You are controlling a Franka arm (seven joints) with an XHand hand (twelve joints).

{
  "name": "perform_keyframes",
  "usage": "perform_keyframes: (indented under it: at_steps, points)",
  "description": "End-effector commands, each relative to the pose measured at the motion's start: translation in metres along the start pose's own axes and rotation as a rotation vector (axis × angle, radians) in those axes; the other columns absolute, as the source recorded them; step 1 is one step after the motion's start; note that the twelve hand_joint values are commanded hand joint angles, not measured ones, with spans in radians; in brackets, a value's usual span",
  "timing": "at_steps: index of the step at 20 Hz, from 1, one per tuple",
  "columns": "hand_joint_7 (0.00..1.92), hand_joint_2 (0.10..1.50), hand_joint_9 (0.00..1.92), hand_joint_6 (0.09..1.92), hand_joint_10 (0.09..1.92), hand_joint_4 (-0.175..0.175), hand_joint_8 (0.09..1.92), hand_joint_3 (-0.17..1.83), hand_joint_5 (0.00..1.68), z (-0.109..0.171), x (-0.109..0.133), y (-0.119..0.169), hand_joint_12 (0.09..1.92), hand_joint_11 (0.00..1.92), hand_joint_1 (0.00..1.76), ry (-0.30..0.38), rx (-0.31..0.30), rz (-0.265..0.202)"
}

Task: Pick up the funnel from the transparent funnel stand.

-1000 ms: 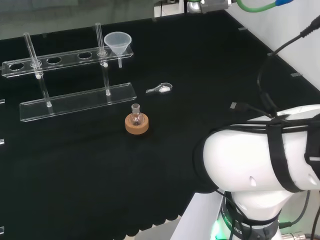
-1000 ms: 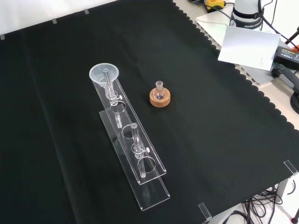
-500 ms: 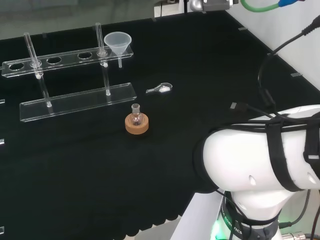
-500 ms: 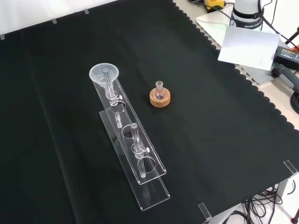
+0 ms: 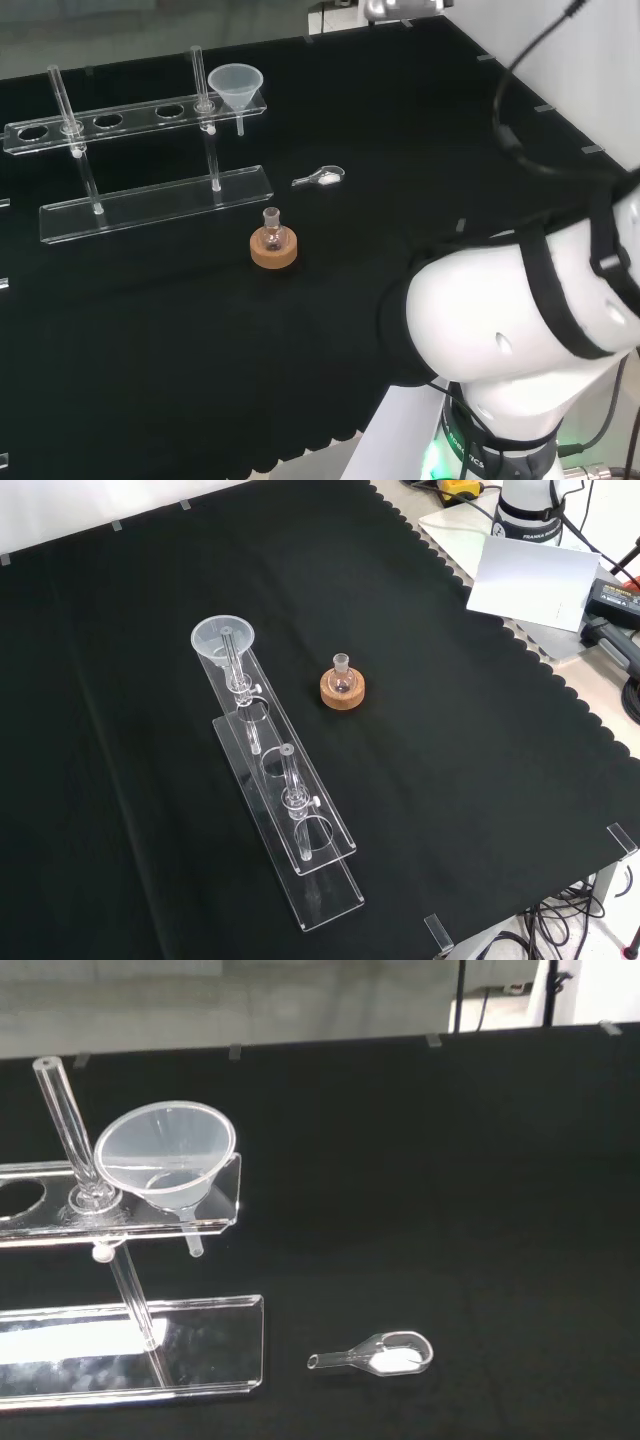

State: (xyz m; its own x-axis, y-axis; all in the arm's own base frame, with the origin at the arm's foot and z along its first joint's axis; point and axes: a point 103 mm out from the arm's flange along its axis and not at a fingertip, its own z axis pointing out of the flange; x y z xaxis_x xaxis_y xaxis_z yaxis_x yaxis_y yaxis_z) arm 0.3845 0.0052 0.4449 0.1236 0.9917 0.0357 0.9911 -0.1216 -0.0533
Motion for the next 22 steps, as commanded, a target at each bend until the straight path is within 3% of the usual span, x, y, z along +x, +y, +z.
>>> perform_keyframes:
  at_steps: [1,2,3,4,13,17,22]
  points:
    - [0.00,1.12,0.09,0.09,0.53,0.044,0.27,0.42,0.12,0.024,0.040,0.087,1.26,0.00,0.00,-0.028,0.038,-0.069]
    - [0.00,1.12,0.09,0.09,0.54,0.043,0.28,0.41,0.12,0.030,0.044,0.094,1.26,0.00,0.00,-0.035,0.049,-0.074]
    - [0.00,1.12,0.09,0.09,0.54,0.043,0.28,0.41,0.11,0.036,0.045,0.100,1.26,0.00,0.00,-0.075,0.066,-0.030]
    - [0.00,1.11,0.09,0.09,0.55,0.042,0.28,0.40,0.11,0.043,0.049,0.106,1.26,0.00,0.00,-0.097,0.084,-0.027]
    - [0.00,1.05,0.08,0.09,0.58,0.031,0.30,0.34,0.10,0.095,0.067,0.136,1.25,0.00,0.13,-0.095,0.183,-0.122]
    - [0.01,0.99,0.09,0.09,0.60,0.028,0.32,0.30,0.10,0.106,0.068,0.135,1.25,0.00,0.21,-0.106,0.208,-0.141]
    - [0.00,0.90,0.08,0.09,0.65,0.033,0.32,0.25,0.05,0.115,0.076,0.136,1.34,0.00,0.32,-0.122,0.276,-0.130]
